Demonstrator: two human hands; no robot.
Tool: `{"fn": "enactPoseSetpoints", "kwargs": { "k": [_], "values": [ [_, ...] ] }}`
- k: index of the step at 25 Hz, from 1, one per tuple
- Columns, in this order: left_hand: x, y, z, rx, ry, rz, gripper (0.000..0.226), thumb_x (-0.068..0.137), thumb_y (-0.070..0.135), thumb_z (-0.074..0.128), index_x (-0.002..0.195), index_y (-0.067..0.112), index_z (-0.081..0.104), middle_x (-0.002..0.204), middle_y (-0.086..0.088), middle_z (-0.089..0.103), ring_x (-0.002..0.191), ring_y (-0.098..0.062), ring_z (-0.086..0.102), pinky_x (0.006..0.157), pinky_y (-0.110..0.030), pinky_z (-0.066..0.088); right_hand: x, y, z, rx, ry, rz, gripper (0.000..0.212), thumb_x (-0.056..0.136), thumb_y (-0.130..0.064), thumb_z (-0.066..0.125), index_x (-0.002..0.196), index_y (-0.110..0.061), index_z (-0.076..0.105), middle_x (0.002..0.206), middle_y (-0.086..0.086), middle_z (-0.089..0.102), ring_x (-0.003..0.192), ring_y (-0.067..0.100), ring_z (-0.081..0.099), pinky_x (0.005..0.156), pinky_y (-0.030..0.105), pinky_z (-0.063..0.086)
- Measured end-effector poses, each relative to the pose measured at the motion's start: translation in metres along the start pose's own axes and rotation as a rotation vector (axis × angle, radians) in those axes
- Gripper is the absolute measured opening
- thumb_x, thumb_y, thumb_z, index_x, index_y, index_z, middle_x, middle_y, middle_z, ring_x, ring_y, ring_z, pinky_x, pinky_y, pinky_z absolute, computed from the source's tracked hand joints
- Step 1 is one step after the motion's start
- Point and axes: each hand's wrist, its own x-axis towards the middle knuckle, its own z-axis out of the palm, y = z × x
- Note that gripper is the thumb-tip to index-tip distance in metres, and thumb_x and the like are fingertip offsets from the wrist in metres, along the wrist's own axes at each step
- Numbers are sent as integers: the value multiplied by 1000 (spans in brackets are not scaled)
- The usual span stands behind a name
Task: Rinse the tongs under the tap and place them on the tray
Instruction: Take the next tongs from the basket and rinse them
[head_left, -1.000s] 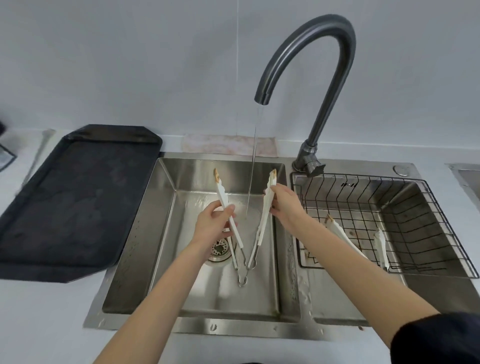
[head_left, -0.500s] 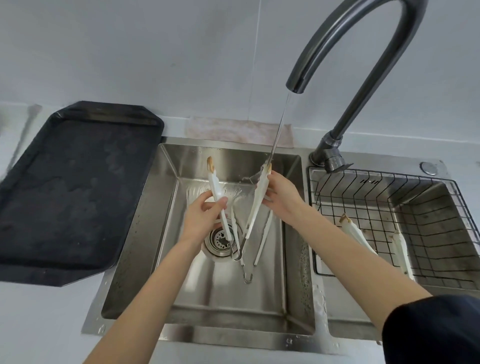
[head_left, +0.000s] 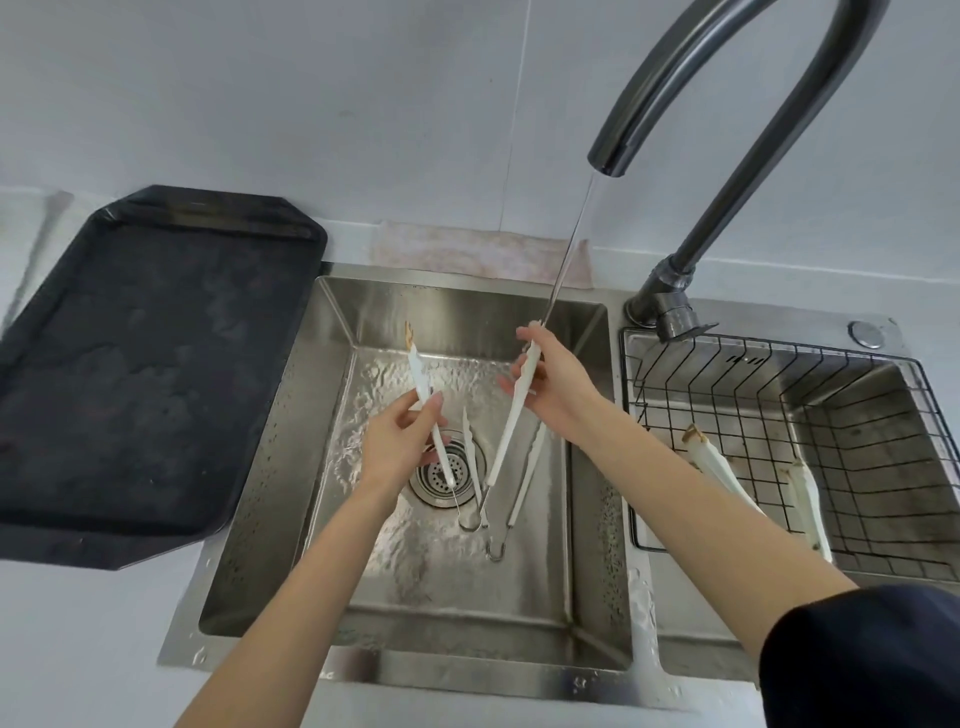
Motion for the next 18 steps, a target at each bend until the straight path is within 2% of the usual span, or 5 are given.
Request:
{"fn": "enactPoseSetpoints", "kwargs": {
  "k": [4, 8, 11, 15, 18],
  "values": [
    [-1, 1, 3, -31, -13, -7, 24, 92, 27, 52, 109, 13, 60, 73, 3, 64, 53, 2, 65, 49, -13, 54, 2, -5, 13, -50, 38, -1, 27, 92, -47, 47, 75, -25, 46, 45, -6, 41, 36, 6, 35, 42, 18, 37],
    [-2, 2, 5, -62, -41, -30, 14, 93, 27, 51, 93, 15, 60, 77, 1, 64, 48, 4, 65, 46, -13, 53, -4, -13, 19, -10, 75, -15, 40, 91, -52, 43, 64, -22, 44, 35, -9, 39, 28, 5, 33, 33, 16, 30],
    [-3, 3, 8, -75, -58, -48, 19, 94, 26, 50, 80, 15, 59, 76, 0, 64, 47, 4, 64, 44, -12, 51, -8, -16, 20, 69, 44, -8, 43, 93, -46, 44, 63, -17, 51, 44, -6, 44, 37, 7, 37, 41, 18, 35],
    [1, 2, 10, -62, -80, -99, 24, 94, 29, 50, 85, 10, 62, 82, -3, 68, 51, -1, 66, 45, -12, 50, -10, -18, 18, 114, -43, -26, 37, 97, -35, 41, 73, -13, 57, 62, -2, 46, 53, 9, 41, 55, 20, 38],
    [0, 4, 14, -85, -112, -109, 23, 94, 27, 49, 85, 9, 62, 82, -5, 68, 50, -3, 67, 46, -16, 53, -15, -22, 12, 134, -133, -52, 30, 99, -25, 37, 86, -13, 61, 70, -1, 47, 60, 11, 42, 58, 20, 40]
  ]
}}
